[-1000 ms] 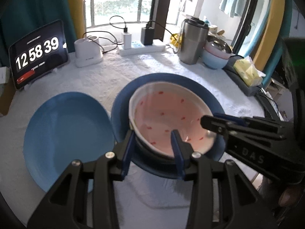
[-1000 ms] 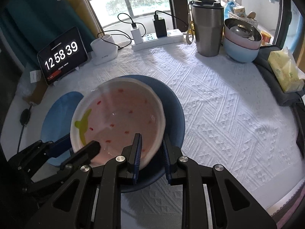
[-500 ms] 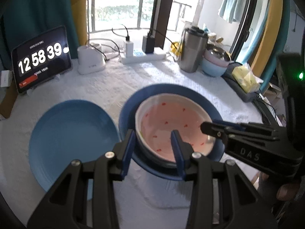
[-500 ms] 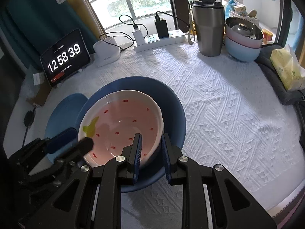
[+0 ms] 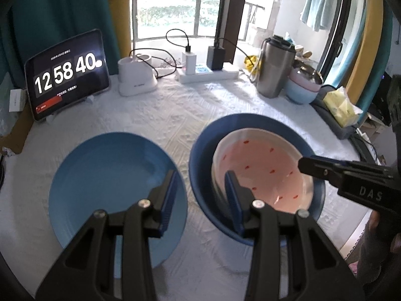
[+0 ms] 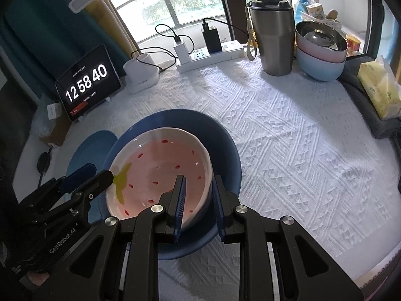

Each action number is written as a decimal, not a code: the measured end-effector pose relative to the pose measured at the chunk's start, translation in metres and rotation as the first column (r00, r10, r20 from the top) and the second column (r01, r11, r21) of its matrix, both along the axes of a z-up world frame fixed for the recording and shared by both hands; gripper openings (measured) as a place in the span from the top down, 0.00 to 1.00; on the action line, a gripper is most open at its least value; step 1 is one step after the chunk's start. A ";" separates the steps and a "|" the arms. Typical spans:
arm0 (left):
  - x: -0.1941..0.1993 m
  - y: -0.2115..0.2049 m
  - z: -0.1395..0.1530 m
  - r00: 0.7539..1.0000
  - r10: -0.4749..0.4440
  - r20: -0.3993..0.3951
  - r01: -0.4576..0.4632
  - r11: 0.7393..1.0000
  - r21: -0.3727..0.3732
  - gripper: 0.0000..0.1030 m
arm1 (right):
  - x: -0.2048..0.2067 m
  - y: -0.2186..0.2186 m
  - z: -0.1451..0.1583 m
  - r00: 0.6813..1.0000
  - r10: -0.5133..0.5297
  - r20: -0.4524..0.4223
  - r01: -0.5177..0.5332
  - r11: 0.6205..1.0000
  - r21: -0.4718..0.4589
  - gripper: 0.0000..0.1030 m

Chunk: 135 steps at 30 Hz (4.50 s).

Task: Organize plates and bowls

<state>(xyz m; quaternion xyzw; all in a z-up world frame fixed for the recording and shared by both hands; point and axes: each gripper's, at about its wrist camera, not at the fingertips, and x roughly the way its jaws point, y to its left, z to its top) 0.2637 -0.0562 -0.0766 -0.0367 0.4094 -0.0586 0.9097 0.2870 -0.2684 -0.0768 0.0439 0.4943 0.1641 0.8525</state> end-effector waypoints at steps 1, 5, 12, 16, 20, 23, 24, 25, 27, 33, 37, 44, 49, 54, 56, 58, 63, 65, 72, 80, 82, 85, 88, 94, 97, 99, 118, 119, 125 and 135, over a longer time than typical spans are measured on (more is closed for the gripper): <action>0.000 0.001 0.002 1.000 -0.001 0.004 0.001 1.000 -0.007 0.60 | 0.000 -0.001 0.002 1.000 0.000 0.002 0.000 1.000 0.006 0.78; -0.002 0.012 0.011 1.000 0.020 0.020 -0.019 0.999 -0.028 0.60 | -0.001 -0.006 0.009 1.000 -0.004 0.024 0.004 1.000 0.017 0.77; -0.001 0.027 0.008 0.999 0.036 0.000 -0.036 0.999 -0.035 0.59 | -0.001 -0.029 0.019 0.997 -0.022 0.074 0.019 0.999 0.036 0.66; 0.000 0.024 0.000 0.999 0.025 -0.025 -0.026 0.999 -0.035 0.59 | 0.002 -0.040 0.018 0.995 -0.029 0.092 0.025 0.999 0.044 0.60; 0.001 0.017 -0.003 0.999 0.005 -0.037 -0.006 1.000 -0.019 0.59 | 0.006 -0.044 0.012 0.996 -0.026 0.083 0.022 0.998 0.051 0.59; 0.004 0.014 -0.007 0.998 0.003 -0.055 -0.003 1.000 -0.004 0.59 | 0.008 -0.045 0.006 0.997 -0.017 0.070 0.014 0.999 0.050 0.59; 0.005 0.014 -0.009 0.998 0.001 -0.064 -0.001 1.000 0.001 0.59 | 0.009 -0.044 0.004 0.998 -0.015 0.067 0.012 0.999 0.049 0.59; 0.006 0.013 -0.011 0.997 0.000 -0.074 0.001 1.000 0.009 0.59 | 0.009 -0.044 0.002 0.998 -0.012 0.064 0.009 0.999 0.049 0.59; 0.008 0.010 -0.015 0.996 -0.008 -0.085 0.010 1.000 0.017 0.59 | 0.011 -0.044 -0.002 0.999 -0.005 0.055 0.002 0.999 0.049 0.59; 0.010 -0.001 -0.017 0.996 -0.022 -0.084 0.030 0.995 0.097 0.58 | 0.017 -0.036 -0.017 1.000 0.019 -0.004 -0.019 1.000 0.016 0.59; 0.014 0.000 -0.019 0.995 -0.020 -0.095 0.029 0.995 0.096 0.57 | 0.022 -0.032 -0.027 0.999 0.010 -0.042 -0.010 1.000 -0.020 0.58; 0.018 0.002 -0.022 0.995 -0.011 -0.102 0.019 0.997 0.074 0.57 | 0.026 -0.042 -0.035 0.998 -0.048 -0.044 0.049 0.999 0.022 0.43; 0.017 0.003 -0.023 0.996 -0.007 -0.088 0.013 0.998 0.065 0.56 | 0.031 -0.048 -0.039 0.995 -0.041 -0.089 0.046 0.997 0.054 0.42; 0.016 0.003 -0.023 0.997 -0.020 -0.077 0.025 0.997 0.069 0.56 | 0.032 -0.049 -0.040 0.995 -0.040 -0.091 0.046 0.997 0.066 0.42; 0.015 0.002 -0.023 0.998 -0.022 -0.064 0.027 0.997 0.078 0.56 | 0.031 -0.047 -0.039 0.996 -0.039 -0.084 0.044 0.997 0.057 0.42; 0.013 0.001 -0.023 0.999 -0.019 -0.050 0.023 0.996 0.084 0.56 | 0.031 -0.047 -0.039 0.996 -0.045 -0.078 0.049 0.998 0.050 0.42; 0.013 0.005 -0.025 0.999 -0.019 -0.043 0.021 0.999 0.047 0.57 | 0.028 -0.048 -0.040 0.995 -0.081 -0.057 0.084 0.995 0.046 0.42; 0.013 0.004 -0.025 0.999 -0.019 -0.039 0.021 0.999 0.045 0.58 | 0.026 -0.046 -0.039 0.994 -0.102 -0.030 0.103 0.994 0.029 0.42; 0.011 -0.001 -0.024 1.000 -0.025 -0.018 0.026 0.998 0.054 0.65 | 0.026 -0.042 -0.039 0.994 -0.105 -0.016 0.105 0.994 0.041 0.56; 0.010 -0.008 -0.023 0.999 -0.043 0.006 0.043 0.998 0.049 0.85 | 0.017 -0.020 -0.031 0.997 -0.061 0.053 0.060 0.998 0.016 0.91; 0.009 -0.007 -0.023 0.999 -0.041 0.008 0.040 0.998 0.038 0.85 | 0.014 -0.016 -0.030 0.995 -0.068 0.073 0.068 0.998 -0.007 0.91; 0.008 -0.008 -0.023 0.999 -0.041 0.017 0.040 0.999 0.035 0.85 | 0.015 -0.020 -0.031 0.996 -0.073 0.060 0.071 0.997 0.031 0.91; 0.007 -0.008 -0.023 0.999 -0.034 0.022 0.034 0.999 0.032 0.86 | 0.015 -0.020 -0.030 0.995 -0.077 0.061 0.075 0.997 0.032 0.91; 0.007 -0.008 -0.022 0.999 -0.040 0.019 0.040 0.999 0.020 0.87 | 0.012 -0.018 -0.028 0.995 -0.075 0.062 0.074 0.997 0.019 0.91; 0.006 -0.009 -0.022 0.999 -0.043 0.018 0.042 0.999 0.016 0.87 | 0.012 -0.018 -0.027 0.995 -0.076 0.062 0.076 0.997 0.012 0.91; 0.006 -0.010 -0.022 0.999 -0.049 0.015 0.049 0.999 0.010 0.87 | 0.011 -0.018 -0.026 0.995 -0.077 0.064 0.077 0.997 0.008 0.91; -0.005 -0.015 -0.006 0.995 -0.076 0.057 0.077 0.997 -0.023 0.86 | 0.003 -0.029 -0.008 0.991 -0.098 0.094 0.100 0.995 -0.013 0.91; -0.006 -0.014 -0.005 0.995 -0.075 0.060 0.076 0.997 -0.024 0.86 | 0.003 -0.029 -0.006 0.990 -0.097 0.097 0.099 0.995 -0.013 0.91; -0.012 -0.009 0.001 0.995 -0.066 0.077 0.068 0.997 -0.032 0.86 | 0.000 -0.024 0.002 0.990 -0.090 0.112 0.092 0.996 -0.010 0.91; -0.020 0.007 0.009 0.994 -0.044 0.103 0.049 0.998 -0.047 0.86 | -0.005 -0.011 0.015 0.988 -0.074 0.137 0.077 0.997 -0.016 0.91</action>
